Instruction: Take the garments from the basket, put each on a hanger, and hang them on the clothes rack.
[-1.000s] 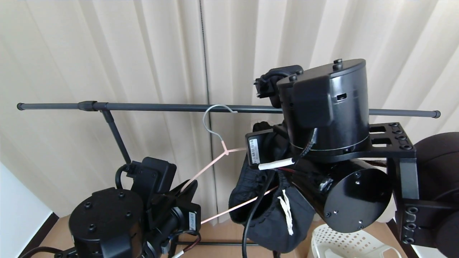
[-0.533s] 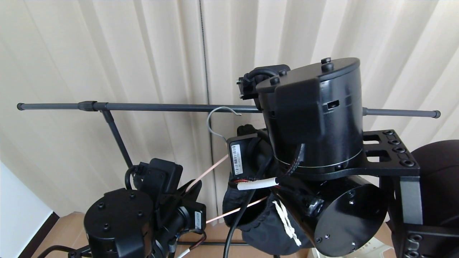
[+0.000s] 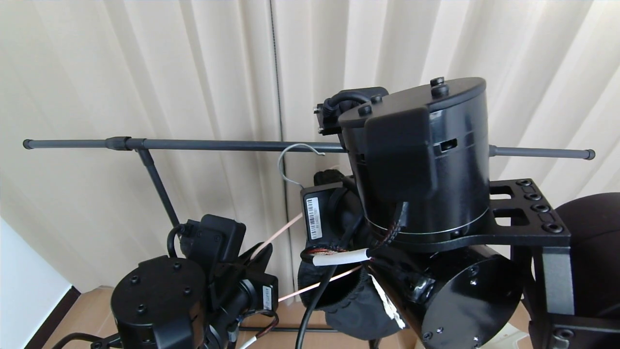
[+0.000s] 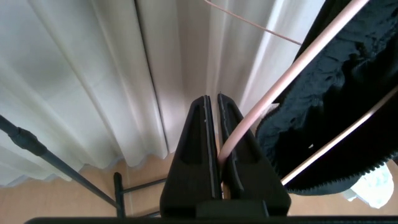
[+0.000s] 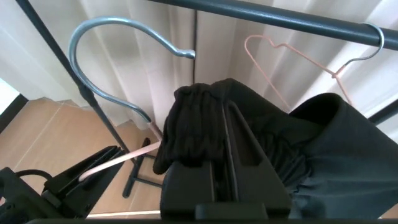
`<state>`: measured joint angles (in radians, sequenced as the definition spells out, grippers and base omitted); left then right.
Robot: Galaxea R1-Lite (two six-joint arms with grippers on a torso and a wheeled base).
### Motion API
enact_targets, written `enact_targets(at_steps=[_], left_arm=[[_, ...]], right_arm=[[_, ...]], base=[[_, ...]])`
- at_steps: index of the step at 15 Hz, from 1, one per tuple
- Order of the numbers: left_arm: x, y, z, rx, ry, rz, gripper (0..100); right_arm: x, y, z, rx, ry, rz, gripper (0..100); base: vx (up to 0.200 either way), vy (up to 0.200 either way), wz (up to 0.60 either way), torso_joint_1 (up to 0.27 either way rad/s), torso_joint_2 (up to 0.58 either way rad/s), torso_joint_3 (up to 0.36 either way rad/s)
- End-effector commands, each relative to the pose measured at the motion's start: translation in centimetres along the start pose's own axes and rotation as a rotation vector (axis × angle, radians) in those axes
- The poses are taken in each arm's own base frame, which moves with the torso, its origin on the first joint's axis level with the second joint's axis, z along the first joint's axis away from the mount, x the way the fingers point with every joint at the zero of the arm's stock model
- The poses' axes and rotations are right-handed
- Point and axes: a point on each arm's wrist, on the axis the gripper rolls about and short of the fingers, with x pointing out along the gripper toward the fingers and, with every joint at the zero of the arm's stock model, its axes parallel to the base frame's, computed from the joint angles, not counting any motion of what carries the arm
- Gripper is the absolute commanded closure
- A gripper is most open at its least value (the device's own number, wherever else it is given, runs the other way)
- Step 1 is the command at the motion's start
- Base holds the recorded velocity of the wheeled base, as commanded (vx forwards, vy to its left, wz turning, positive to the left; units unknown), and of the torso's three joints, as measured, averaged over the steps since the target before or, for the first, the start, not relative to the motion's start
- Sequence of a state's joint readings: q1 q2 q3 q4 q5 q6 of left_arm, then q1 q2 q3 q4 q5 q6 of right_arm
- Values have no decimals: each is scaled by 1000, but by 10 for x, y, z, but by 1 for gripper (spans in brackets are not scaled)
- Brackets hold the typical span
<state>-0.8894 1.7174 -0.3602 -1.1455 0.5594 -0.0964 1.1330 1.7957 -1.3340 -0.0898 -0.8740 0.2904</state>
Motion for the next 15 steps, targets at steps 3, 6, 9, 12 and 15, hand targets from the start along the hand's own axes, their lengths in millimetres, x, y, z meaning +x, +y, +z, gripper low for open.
enact_targets(at_steps=[3,6,9,12,15], left_arm=[[-3,2,1,-14,-22,-2,100],[-5,4,-1,-17,-26,-1,100],[-7,4,-1,-27,-43,-4,100],[-7,5,1,-40,-62,-4,100],[-7,5,1,-39,-61,-4,100]], right_arm=[[-6,-7,4,27,-10,-8,0],[-5,-7,4,27,-10,-9,0],[1,-13,5,32,-9,-35,0],[9,-17,5,31,-6,-61,0],[20,-22,3,27,2,-95,0]], base=[[0,0,0,0,0,0],[0,0,0,0,0,0],[0,0,0,0,0,0],[0,0,0,0,0,0],[0,0,0,0,0,0]])
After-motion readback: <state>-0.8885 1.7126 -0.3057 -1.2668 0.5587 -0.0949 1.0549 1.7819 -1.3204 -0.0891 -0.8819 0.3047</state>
